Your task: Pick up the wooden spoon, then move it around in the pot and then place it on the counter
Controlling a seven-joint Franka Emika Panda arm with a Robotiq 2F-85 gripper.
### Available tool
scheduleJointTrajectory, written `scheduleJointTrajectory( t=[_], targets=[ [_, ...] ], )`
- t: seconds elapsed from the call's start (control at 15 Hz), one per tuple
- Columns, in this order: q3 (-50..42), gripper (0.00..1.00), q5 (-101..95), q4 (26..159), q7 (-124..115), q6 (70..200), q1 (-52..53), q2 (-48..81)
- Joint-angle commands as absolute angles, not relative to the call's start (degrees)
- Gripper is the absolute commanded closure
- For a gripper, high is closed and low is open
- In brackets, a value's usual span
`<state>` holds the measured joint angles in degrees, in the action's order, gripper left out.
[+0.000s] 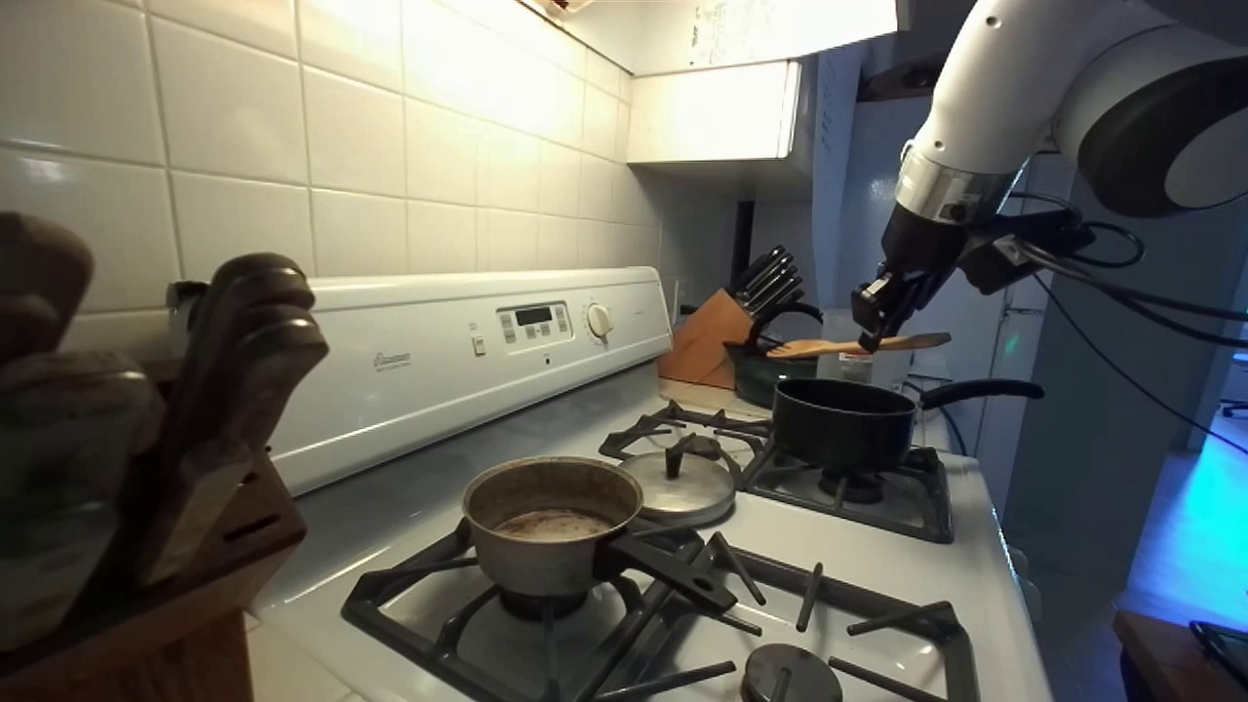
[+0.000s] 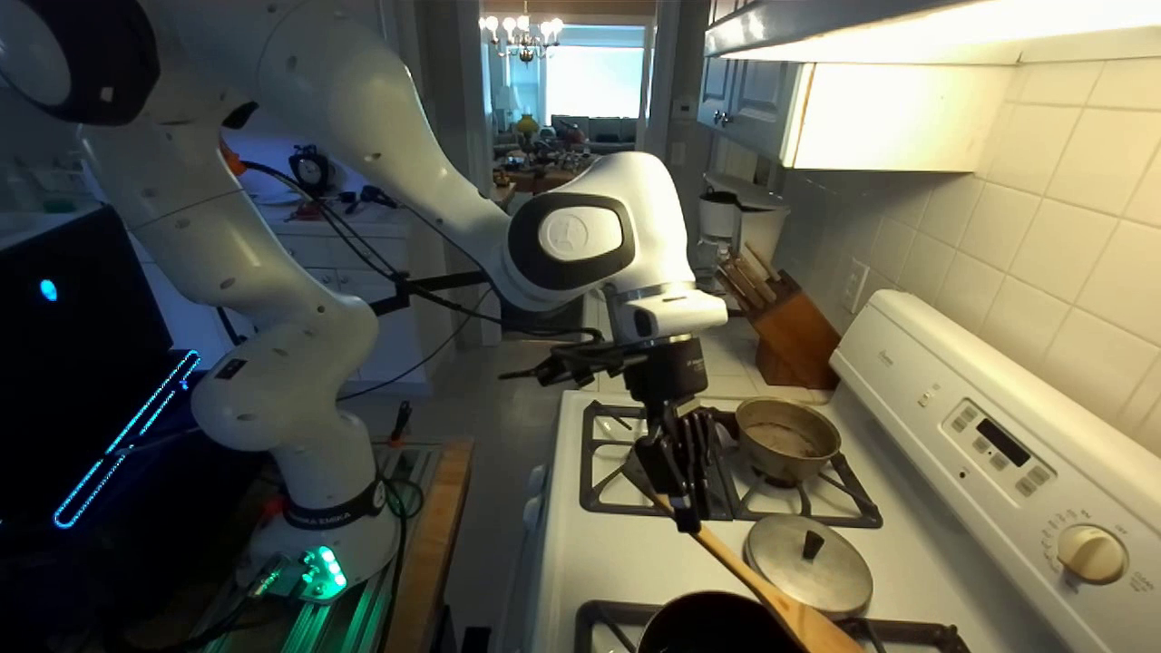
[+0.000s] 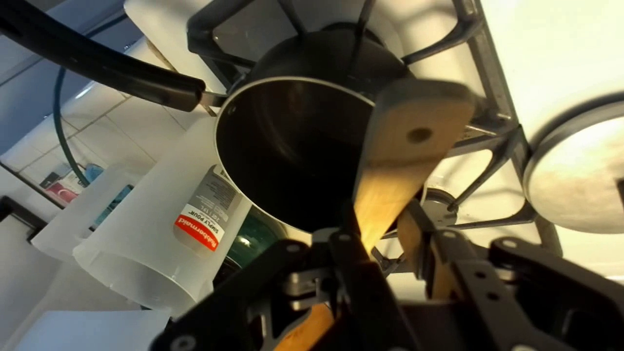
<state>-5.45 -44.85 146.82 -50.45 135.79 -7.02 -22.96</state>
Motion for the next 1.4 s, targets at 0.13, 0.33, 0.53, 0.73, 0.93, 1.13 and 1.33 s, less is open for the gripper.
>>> scheduleJointTrajectory(
  t=[0.13, 0.33, 0.53, 0.73, 0.93, 1.13, 1.33],
  targets=[
    [-4.53, 0.93, -38.23, 148.22, -39.54, 129.10, -8.28, -27.95],
    [-3.58, 0.93, -36.86, 148.41, -37.10, 126.05, -8.95, -27.61],
    [-2.89, 0.93, -36.77, 148.56, -36.03, 123.79, -9.30, -27.71],
    [-2.60, 0.93, -36.59, 148.72, -35.22, 121.66, -9.40, -27.45],
    [-2.55, 0.93, -36.90, 148.71, -35.51, 119.76, -9.63, -26.33],
    [-2.73, 0.93, -36.73, 147.88, -35.92, 118.82, -9.71, -24.76],
    [-2.72, 0.93, -36.74, 147.16, -36.24, 118.48, -9.83, -22.64]
  ],
)
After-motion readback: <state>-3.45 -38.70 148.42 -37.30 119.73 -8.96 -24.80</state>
